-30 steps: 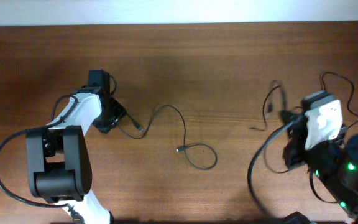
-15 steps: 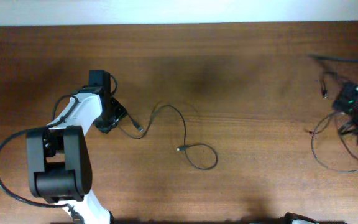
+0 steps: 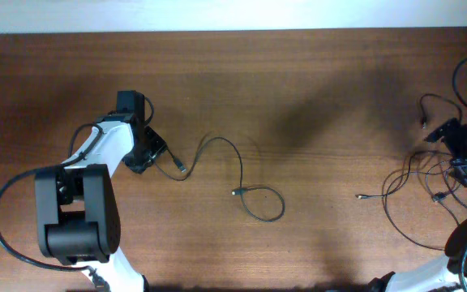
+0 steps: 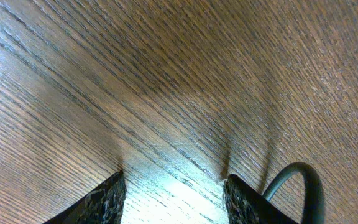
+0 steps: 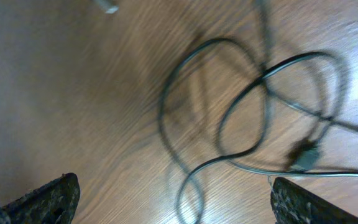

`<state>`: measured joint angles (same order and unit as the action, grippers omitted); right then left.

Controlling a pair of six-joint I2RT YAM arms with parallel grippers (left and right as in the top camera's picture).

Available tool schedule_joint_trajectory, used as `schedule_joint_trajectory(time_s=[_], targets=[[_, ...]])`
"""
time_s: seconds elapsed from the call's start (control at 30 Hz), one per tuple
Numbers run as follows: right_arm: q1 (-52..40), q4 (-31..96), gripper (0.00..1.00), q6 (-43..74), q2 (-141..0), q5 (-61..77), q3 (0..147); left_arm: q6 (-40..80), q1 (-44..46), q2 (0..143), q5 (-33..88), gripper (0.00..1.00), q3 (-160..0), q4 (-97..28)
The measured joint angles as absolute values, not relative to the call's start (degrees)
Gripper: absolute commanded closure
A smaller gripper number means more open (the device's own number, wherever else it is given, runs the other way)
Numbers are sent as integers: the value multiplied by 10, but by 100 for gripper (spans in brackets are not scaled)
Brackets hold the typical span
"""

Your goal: Untangle cables

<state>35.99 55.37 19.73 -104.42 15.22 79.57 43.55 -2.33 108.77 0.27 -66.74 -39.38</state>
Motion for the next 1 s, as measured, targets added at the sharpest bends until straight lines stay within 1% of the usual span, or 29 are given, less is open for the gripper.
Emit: schedule_joint_trajectory(time_s=[0.03,0.07,0.13,0.17,0.33,0.4,0.5,0.6,0.73,0.83,0.93,1.0], targets=[[358,561,1,191,-1044,180,796,436,-23,1088,3,49,-667,-394],[350,569,2,175,-1044,207,796,435,-23,1088,3,62,-667,-394],[321,582,1,144,-1044,238,796,436,-23,1088,3,72,-667,-392],[290,590,1,126,-1044,250,796,435,-23,1088,8,74,-667,-392],[160,672,1,84,-1044,267,795,427,-12,1088,36,71,-666,-374],[123,667,2,76,-1044,269,785,403,3,1088,50,71,-665,-355],[52,634,2,71,-1044,293,729,357,33,1088,68,65,-665,-333],[-12,562,2,69,-1045,352,662,342,49,1088,74,64,-665,-329],[-113,437,1,77,-1046,435,588,338,50,1088,81,61,-665,-330],[-179,327,2,137,-1046,460,549,336,50,1088,94,60,-665,-329],[-243,211,2,222,-1046,471,532,335,50,1088,99,58,-665,-329],[-265,171,1,265,-1046,468,529,335,50,1088,101,58,-665,-329]])
